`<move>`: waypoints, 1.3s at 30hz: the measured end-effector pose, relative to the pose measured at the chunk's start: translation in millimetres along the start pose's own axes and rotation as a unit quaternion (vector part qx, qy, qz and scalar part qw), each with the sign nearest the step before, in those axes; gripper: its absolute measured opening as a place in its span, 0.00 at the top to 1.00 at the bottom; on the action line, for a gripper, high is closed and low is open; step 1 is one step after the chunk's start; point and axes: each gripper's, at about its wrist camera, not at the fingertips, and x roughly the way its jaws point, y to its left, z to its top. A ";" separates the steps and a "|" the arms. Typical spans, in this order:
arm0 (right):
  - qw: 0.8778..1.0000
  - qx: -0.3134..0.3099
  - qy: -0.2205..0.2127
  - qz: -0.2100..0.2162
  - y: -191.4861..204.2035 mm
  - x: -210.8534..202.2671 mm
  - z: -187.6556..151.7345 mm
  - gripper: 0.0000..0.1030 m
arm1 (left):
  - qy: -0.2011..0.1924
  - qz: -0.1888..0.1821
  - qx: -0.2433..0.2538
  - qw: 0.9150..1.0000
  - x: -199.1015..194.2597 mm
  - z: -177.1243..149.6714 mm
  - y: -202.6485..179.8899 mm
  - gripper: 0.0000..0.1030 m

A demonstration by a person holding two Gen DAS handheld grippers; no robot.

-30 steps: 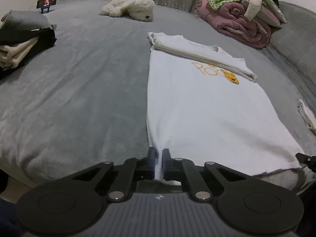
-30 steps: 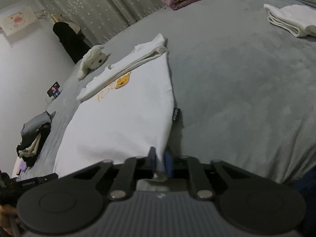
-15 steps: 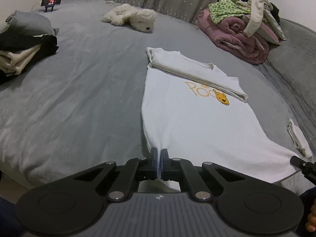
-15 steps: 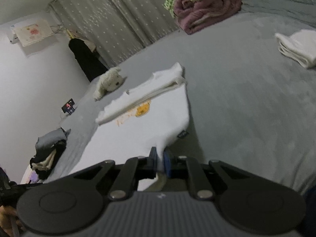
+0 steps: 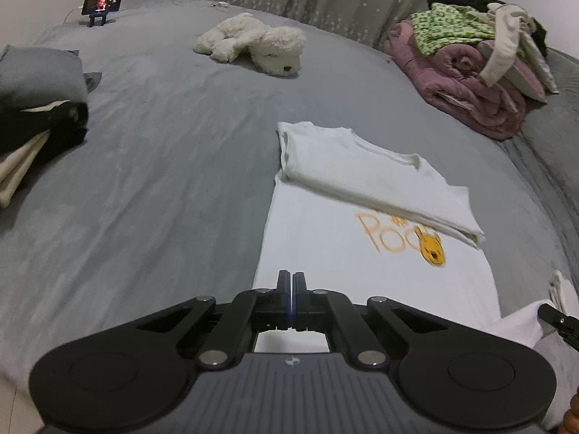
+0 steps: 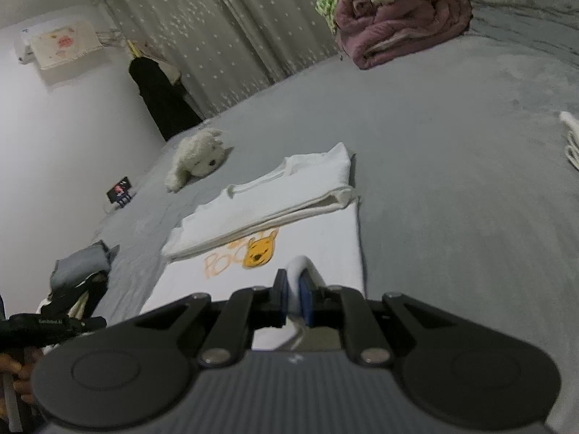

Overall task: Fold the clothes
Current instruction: 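Lift the hem with both grippers and fold it over toward the collar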

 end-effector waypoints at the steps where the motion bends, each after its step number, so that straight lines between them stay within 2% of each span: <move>1: 1.000 0.001 0.005 -0.004 -1.6 8.6 6.3 0.92 | 0.002 0.001 -0.002 1.000 6.0 4.5 -0.7 1.00; 4: 1.000 0.003 0.023 -0.016 -7.0 33.3 20.2 0.92 | -0.001 -0.004 0.001 1.000 19.3 14.5 1.6 1.00; 7: 0.999 0.016 0.028 -0.015 -14.5 49.2 23.0 0.92 | -0.008 -0.039 0.007 0.999 22.1 12.8 11.7 1.00; 10: 0.999 0.031 0.028 -0.011 -22.7 61.9 22.2 0.92 | -0.003 -0.056 0.030 0.998 16.2 4.0 19.9 1.00; 13: 0.999 0.044 0.031 -0.005 -27.4 73.1 25.0 0.92 | -0.004 -0.047 0.058 0.997 3.9 -7.8 19.6 0.98; 17: 0.998 0.048 0.035 -0.002 -26.0 88.0 28.5 0.92 | 0.021 -0.051 0.028 0.998 -15.5 -31.4 25.2 0.89; 19: 0.998 0.048 0.041 -0.005 -25.7 92.2 26.9 0.92 | 0.026 -0.055 0.023 0.998 -26.8 -45.9 26.0 0.81; 21: 0.998 0.047 0.043 -0.004 -25.5 92.8 26.1 0.92 | 0.032 -0.046 0.026 0.998 -33.0 -58.8 24.4 0.69; 25: 0.998 0.048 0.038 0.001 -25.8 87.7 27.3 0.92 | 0.057 -0.043 0.026 0.997 -29.7 -76.9 19.2 0.68; 30: 0.998 0.047 0.032 0.005 -24.9 80.1 26.6 0.92 | 0.083 -0.079 -0.002 0.993 -21.5 -90.5 16.9 0.68; 32: 0.998 0.048 0.032 0.005 -24.9 78.1 25.4 0.92 | 0.085 -0.080 -0.005 0.993 -20.3 -92.1 16.4 0.70; 33: 0.998 0.049 0.032 0.006 -25.0 77.2 25.0 0.92 | 0.086 -0.081 -0.007 0.993 -19.7 -92.9 16.1 0.91; 34: 0.998 0.049 0.031 0.007 -24.6 75.4 24.5 0.92 | 0.087 -0.081 -0.009 0.993 -19.1 -93.7 15.9 0.96; 37: 0.998 0.048 0.023 0.017 -22.3 66.1 23.2 0.92 | 0.090 -0.085 -0.016 0.992 -18.2 -95.6 15.5 0.96; 39: 0.998 0.048 0.014 0.023 -21.0 55.5 21.0 0.92 | 0.084 -0.109 -0.045 0.989 -28.9 -88.4 22.6 0.96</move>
